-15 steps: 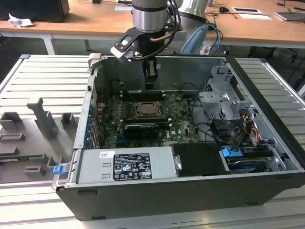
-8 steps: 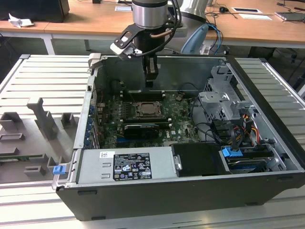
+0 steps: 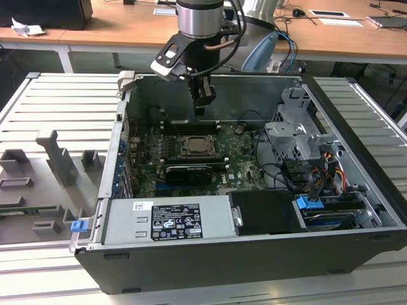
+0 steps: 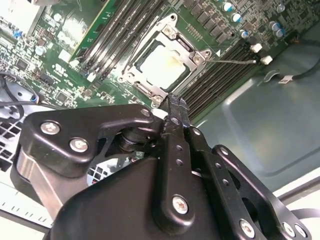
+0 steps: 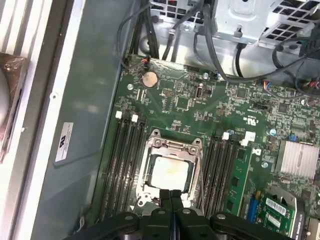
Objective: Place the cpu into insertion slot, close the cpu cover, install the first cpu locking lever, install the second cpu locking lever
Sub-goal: 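Install the first cpu locking lever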
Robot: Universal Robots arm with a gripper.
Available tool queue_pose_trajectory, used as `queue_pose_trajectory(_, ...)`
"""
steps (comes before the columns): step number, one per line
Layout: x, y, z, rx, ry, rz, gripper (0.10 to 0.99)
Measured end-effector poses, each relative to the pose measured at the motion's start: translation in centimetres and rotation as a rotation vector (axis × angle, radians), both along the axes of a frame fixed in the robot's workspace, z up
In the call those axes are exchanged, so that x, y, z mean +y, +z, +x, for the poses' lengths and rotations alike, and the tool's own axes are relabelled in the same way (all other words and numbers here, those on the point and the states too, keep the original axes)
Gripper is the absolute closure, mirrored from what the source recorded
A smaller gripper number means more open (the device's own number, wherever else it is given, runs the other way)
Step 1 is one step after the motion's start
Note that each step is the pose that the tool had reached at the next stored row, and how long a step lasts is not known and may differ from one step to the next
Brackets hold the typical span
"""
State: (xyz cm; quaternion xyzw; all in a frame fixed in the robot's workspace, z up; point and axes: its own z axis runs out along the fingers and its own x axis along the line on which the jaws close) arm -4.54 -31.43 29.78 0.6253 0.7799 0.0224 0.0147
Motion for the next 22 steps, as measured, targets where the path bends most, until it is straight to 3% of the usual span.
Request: queue_pose_trajectory(22,0.00,0.00,0.00,-0.0001,0.222,0.000,0.980)
